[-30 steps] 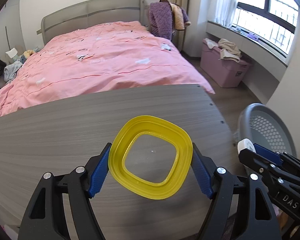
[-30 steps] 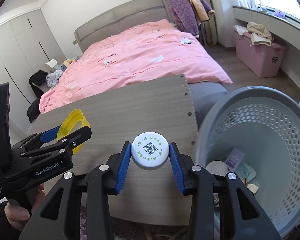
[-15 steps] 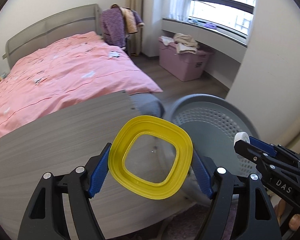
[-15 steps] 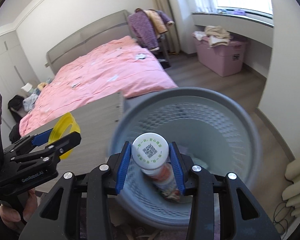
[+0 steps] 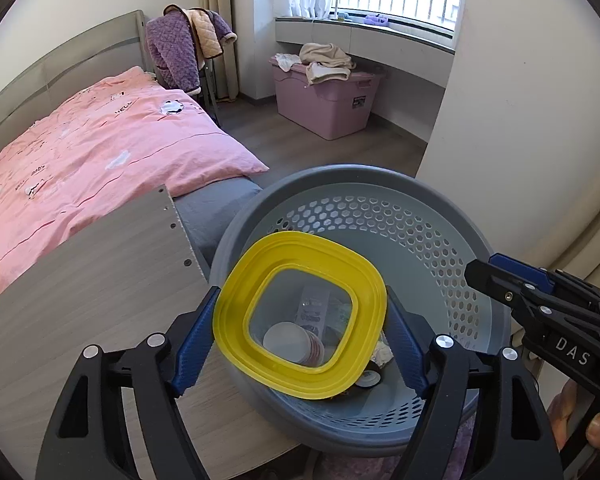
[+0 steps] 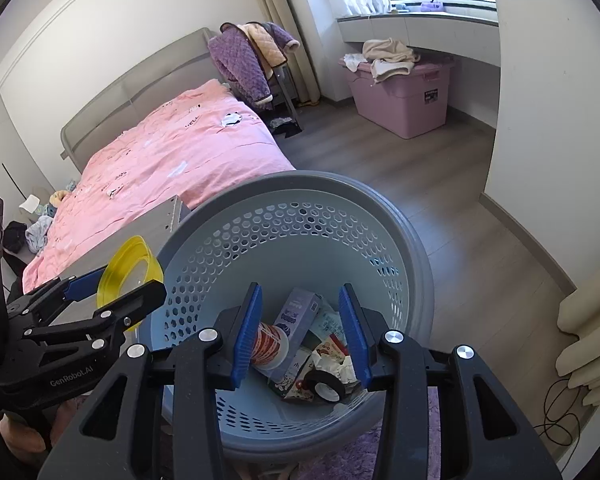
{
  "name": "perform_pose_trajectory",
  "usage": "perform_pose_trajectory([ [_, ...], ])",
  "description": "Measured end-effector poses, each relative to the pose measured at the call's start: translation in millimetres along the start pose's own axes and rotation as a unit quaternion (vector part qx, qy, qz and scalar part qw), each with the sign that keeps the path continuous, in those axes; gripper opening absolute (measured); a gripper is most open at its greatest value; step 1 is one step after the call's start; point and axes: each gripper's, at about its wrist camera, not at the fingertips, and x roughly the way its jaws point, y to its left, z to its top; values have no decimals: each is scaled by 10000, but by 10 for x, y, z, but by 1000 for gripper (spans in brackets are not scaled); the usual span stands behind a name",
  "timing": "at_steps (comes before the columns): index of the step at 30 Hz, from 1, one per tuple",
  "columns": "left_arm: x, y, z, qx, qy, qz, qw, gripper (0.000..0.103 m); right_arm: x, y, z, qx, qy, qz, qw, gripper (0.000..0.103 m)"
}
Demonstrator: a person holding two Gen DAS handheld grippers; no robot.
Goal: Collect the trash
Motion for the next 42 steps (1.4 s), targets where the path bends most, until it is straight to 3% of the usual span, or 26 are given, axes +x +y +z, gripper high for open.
perform_pose_trajectory([
  [2, 28, -3, 4, 31, 45, 31, 10000, 75, -7, -18, -3, 36, 1, 20, 10000, 41],
  [6, 75, -3, 2, 9, 128, 88, 9999, 80, -34, -74, -5, 107, -67, 23, 9999, 52],
  [22, 33, 52, -49, -113, 107, 318, 9994, 80, -23, -76, -60, 127, -10, 103, 9999, 53],
  [42, 2, 106, -42, -221, 134, 419, 9988, 82, -20, -25, -44, 83, -39, 93, 9999, 67],
])
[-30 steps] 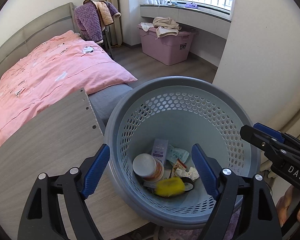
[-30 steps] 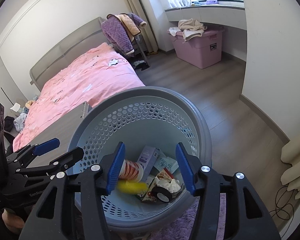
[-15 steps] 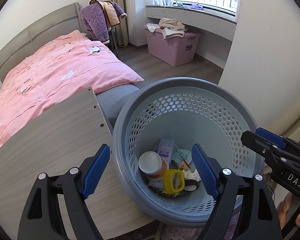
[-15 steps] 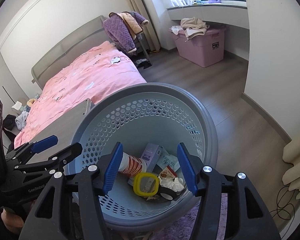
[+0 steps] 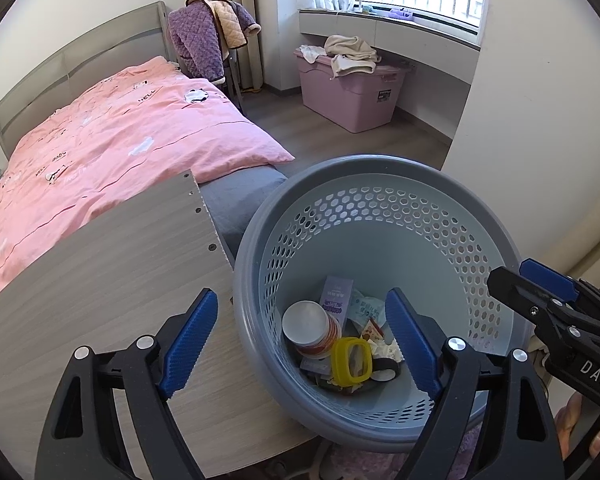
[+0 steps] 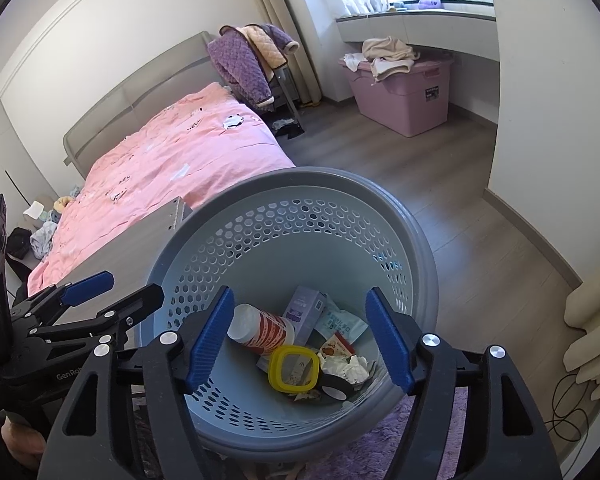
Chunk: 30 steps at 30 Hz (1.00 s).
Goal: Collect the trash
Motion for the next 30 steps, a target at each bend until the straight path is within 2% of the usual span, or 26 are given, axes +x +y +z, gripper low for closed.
perform_pose_trajectory([
  [7, -12, 24, -11, -35, -13, 31, 10000, 82, -16, 21, 7, 11, -30, -7, 10000, 73],
  [30, -48, 70, -17, -77, -105, 102, 9999, 82, -18, 47, -5, 4, -34, -5, 10000, 74],
])
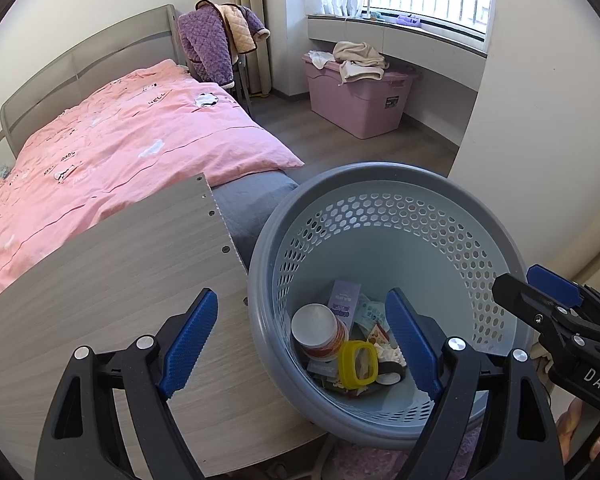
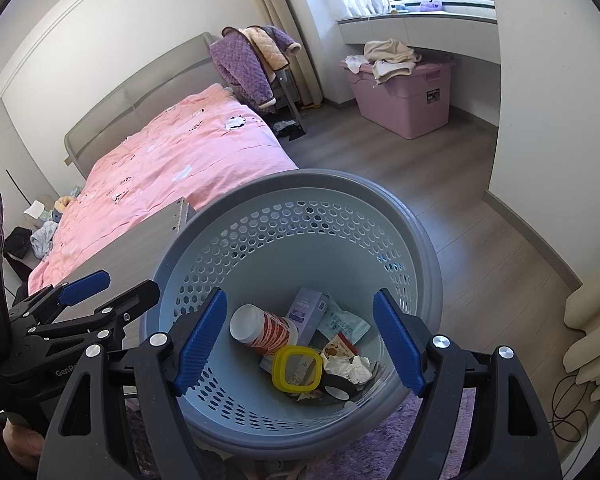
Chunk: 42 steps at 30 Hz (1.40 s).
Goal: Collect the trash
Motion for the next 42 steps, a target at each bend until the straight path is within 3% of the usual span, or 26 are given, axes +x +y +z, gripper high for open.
perform_pose_trajectory([
  [42, 9, 7, -12, 26, 17, 39, 10000, 82, 1, 12, 0, 0, -2, 4, 10000, 76],
])
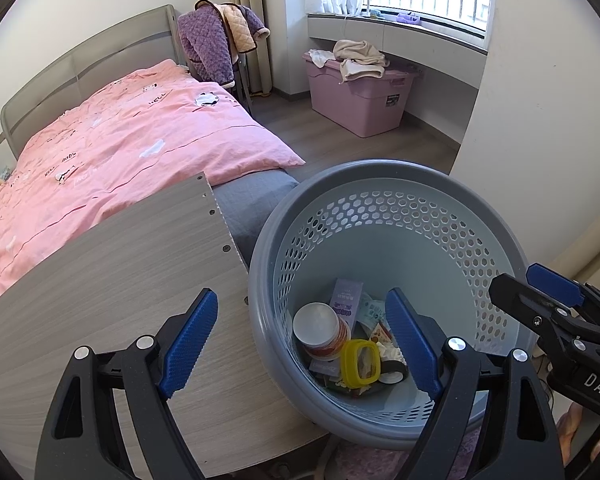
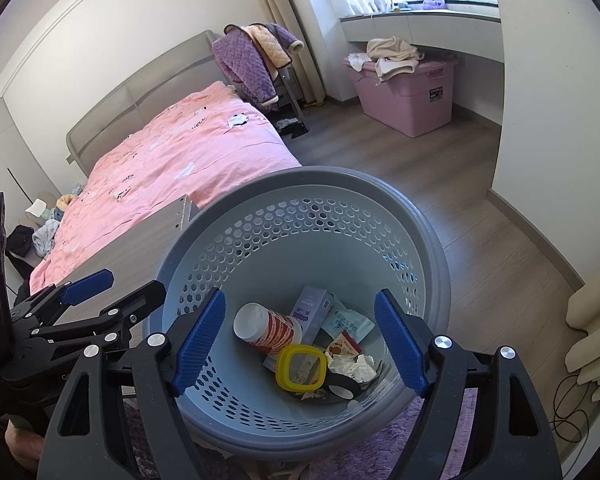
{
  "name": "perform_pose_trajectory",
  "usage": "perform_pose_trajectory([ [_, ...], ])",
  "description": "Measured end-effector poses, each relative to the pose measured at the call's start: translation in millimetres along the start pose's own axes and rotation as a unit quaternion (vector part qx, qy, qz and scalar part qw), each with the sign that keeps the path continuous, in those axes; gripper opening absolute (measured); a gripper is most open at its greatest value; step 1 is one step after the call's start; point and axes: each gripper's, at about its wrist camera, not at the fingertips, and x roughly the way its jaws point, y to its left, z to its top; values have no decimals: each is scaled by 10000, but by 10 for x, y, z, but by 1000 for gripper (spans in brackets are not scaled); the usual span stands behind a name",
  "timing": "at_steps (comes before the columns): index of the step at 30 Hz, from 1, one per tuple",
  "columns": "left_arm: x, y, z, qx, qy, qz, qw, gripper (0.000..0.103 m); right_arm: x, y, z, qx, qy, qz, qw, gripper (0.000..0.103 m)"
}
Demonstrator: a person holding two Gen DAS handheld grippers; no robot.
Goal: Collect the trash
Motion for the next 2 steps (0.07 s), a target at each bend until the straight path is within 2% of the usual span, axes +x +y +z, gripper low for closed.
perform_pose_trajectory([
  [2, -2, 1, 4, -5, -2, 5, 10000, 82, 6, 8, -2, -4, 1, 1, 10000, 76],
])
